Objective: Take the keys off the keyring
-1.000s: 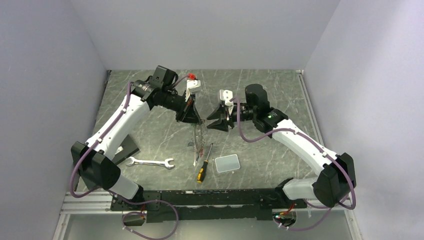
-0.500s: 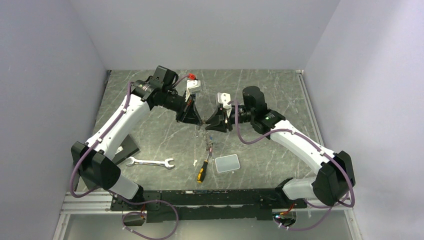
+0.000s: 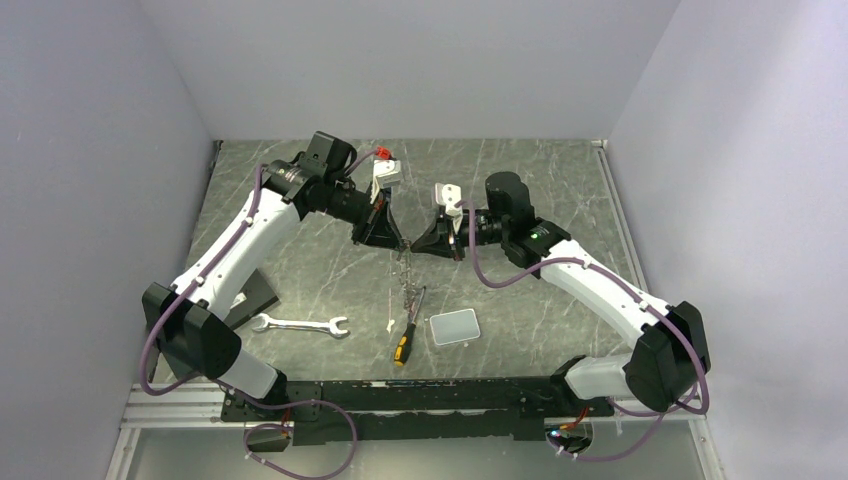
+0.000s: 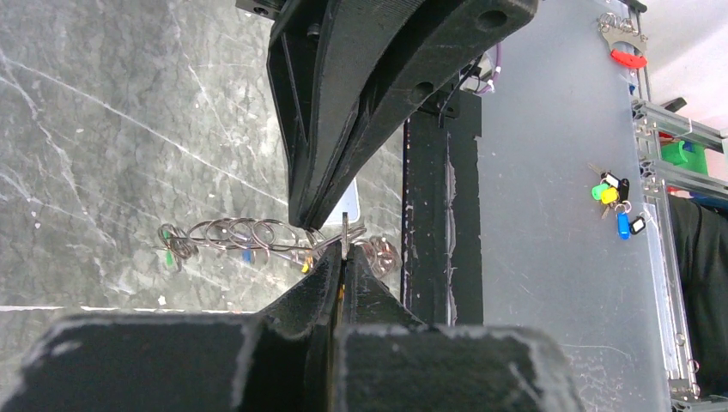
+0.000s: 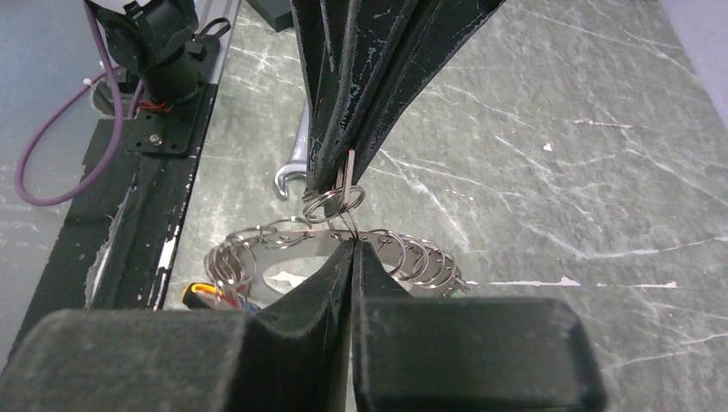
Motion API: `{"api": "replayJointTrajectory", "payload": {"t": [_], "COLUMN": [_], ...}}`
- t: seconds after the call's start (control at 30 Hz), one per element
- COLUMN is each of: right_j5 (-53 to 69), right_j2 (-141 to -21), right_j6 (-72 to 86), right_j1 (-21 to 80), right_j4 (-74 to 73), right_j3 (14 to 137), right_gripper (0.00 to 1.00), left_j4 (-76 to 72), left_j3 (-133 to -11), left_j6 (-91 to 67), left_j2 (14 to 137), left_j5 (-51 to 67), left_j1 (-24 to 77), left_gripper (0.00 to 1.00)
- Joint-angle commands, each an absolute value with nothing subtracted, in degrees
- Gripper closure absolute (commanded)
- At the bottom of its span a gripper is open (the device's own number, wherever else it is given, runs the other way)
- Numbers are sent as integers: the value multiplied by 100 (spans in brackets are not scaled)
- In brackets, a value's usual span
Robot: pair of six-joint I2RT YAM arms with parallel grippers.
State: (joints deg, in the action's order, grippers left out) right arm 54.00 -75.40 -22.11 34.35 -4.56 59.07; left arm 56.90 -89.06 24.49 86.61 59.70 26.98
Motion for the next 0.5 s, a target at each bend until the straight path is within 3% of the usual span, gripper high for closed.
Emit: {"api": "replayJointTrajectory", "payload": {"t": [0.0,0.07,0.13,0.47], "right_j5": [5484,5577,5613,5773], "right_j2": [-7450,-7460,-7477,-7636], "right_j6": [-2254,-2235,-2231,-2370], "right_j1": [3463,3463,3463,3489], "right_j4": [-229,-229,-208,-143], "right_j3": [5933,5941,5950,5992], "right_gripper": [84,72,68,71], "left_j4": [5647,5643,5638,5643], "left_j3": [-9028,-9033,-9040,-9027], "left_j6": [2452,2452,2444,2452], "left_j2": [8528,8541,8551,8605], "left_j5": [6308,6317,6338,6381], "left_j1": [2716,2716,2716,2716], "left_gripper": [100,100,100,100]}}
